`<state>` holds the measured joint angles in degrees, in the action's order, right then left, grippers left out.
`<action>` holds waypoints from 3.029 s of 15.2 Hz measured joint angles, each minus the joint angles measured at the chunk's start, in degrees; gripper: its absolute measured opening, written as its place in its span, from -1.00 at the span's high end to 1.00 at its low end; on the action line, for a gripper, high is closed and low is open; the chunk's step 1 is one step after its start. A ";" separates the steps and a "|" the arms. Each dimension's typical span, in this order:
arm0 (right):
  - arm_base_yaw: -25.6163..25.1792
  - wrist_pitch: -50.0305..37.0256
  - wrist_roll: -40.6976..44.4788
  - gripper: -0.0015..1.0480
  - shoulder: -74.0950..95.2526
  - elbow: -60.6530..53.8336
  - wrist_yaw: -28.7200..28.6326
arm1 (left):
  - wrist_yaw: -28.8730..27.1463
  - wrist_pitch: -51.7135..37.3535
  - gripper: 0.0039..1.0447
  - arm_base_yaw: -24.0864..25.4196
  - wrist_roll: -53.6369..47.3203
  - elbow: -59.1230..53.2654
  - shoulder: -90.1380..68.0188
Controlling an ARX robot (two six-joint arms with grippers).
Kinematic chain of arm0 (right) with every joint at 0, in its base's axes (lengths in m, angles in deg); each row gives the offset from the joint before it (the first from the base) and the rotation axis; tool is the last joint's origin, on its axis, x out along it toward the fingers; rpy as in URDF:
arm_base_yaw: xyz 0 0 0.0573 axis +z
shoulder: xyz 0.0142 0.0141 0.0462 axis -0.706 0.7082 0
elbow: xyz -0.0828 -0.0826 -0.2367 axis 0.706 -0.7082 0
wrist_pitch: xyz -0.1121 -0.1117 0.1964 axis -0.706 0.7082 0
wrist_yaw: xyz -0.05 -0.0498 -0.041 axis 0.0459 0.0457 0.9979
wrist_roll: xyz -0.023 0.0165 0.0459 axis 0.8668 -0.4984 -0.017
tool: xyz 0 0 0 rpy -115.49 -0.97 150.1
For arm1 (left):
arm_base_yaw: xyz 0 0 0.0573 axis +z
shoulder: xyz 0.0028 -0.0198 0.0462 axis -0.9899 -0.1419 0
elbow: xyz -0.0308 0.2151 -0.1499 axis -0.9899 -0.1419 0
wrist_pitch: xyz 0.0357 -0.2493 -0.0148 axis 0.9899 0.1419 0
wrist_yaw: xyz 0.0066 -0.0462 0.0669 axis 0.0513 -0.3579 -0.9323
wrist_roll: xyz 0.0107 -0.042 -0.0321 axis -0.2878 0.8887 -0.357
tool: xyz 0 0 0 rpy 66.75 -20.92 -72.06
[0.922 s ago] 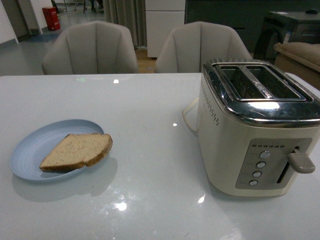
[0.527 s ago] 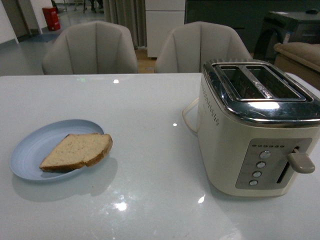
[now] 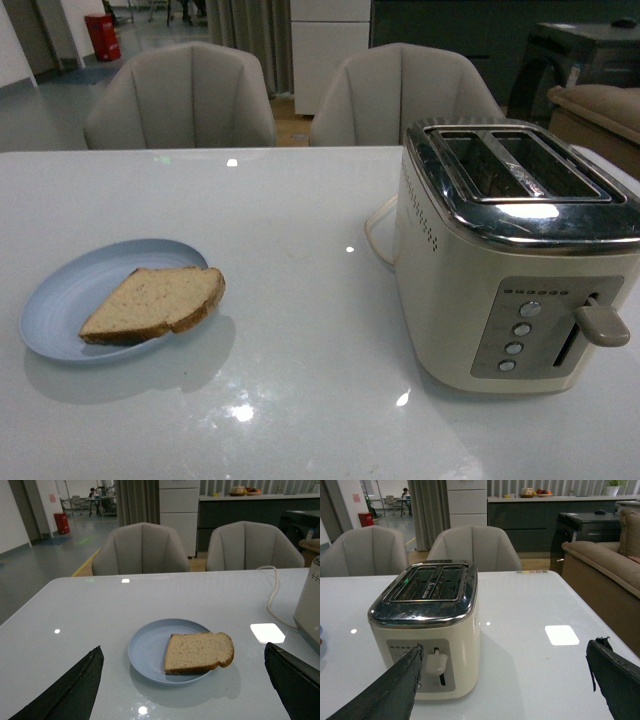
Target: Left arm holds plate, right arm toasts bread
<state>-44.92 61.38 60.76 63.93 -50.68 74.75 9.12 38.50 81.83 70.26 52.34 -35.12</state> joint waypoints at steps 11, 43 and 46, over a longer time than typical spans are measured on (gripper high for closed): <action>0.00 0.00 0.00 -0.88 0.00 0.00 0.02 | 0.00 0.00 -0.88 0.00 0.00 0.00 0.00; 0.00 0.00 0.00 -0.88 0.00 0.00 0.02 | 11.43 -35.91 -0.88 12.13 -3.41 61.75 -129.37; 0.00 -0.02 0.00 -0.88 0.00 0.00 0.00 | 12.24 -36.85 -0.88 12.24 -3.28 62.29 -131.51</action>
<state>-44.92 61.36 60.76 63.93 -50.68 74.75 21.36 1.65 94.07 66.99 114.64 -166.63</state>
